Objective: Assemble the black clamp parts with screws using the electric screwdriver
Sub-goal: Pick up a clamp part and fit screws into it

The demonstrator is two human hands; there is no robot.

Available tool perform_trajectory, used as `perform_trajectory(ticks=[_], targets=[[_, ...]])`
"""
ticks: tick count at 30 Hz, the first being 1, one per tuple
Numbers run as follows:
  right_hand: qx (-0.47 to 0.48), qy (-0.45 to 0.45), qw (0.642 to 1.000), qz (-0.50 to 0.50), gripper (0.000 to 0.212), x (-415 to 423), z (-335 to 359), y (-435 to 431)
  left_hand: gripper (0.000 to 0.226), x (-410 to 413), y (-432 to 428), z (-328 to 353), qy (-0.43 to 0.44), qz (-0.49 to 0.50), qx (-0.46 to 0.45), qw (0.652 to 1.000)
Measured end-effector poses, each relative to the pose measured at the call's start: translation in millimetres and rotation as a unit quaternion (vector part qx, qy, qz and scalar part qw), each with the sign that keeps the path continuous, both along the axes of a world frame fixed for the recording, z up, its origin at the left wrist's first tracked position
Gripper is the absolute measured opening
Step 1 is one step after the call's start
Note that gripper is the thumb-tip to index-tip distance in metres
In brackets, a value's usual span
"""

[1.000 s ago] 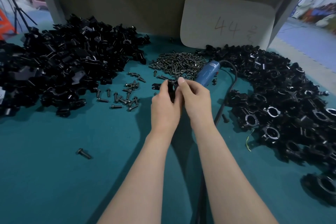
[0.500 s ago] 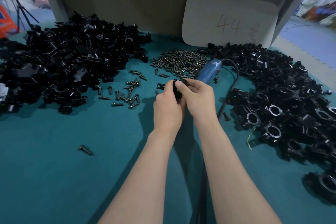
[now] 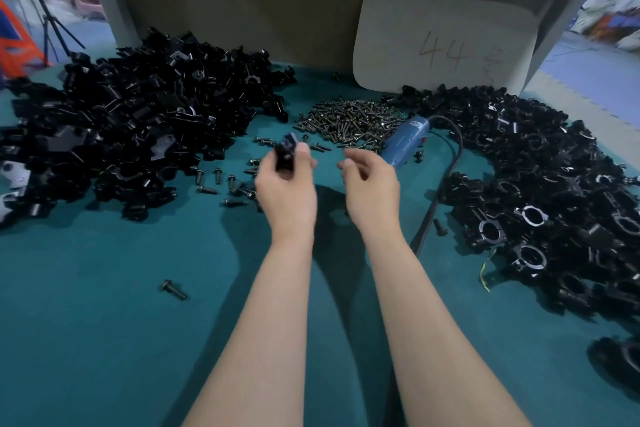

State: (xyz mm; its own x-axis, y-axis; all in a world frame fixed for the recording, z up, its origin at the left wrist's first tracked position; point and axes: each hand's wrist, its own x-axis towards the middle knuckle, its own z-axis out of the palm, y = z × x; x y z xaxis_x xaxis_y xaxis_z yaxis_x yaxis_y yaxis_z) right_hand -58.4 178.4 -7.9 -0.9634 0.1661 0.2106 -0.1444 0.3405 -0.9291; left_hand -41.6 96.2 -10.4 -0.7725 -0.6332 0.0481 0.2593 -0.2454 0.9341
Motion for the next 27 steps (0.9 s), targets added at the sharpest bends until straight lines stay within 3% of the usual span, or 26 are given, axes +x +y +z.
perform_trajectory(ticks=[3, 8, 13, 16, 20, 24, 27], targets=[[0.171, 0.008, 0.981, 0.087, 0.024, -5, 0, -21, 0.011, 0, -20, 14, 0.082, 0.052, 0.158, 0.983], [0.399, -0.046, 0.888, 0.224, 0.04, -11, 5, -67, 0.016, 7, -35, 24, 0.123, 0.058, 0.223, 0.965], [0.414, -0.04, 0.887, 0.202, 0.013, -11, 6, -66, 0.019, 10, -32, 23, 0.091, 0.019, 0.302, 0.949], [0.486, -0.037, 0.842, 0.231, 0.027, -12, 9, -63, 0.015, 12, -32, 22, 0.075, -0.018, 0.35, 0.934], [0.484, -0.042, 0.846, 0.22, 0.016, -11, 9, -52, 0.008, 13, -32, 20, 0.067, -0.062, 0.413, 0.906], [0.484, -0.084, 0.847, 0.204, 0.024, -4, 14, -43, 0.012, 12, -24, 17, 0.047, -0.097, 0.394, 0.913], [0.428, -0.07, 0.882, 0.182, 0.014, 0, 22, -28, 0.012, 9, -17, 13, 0.051, -0.096, 0.32, 0.941]])
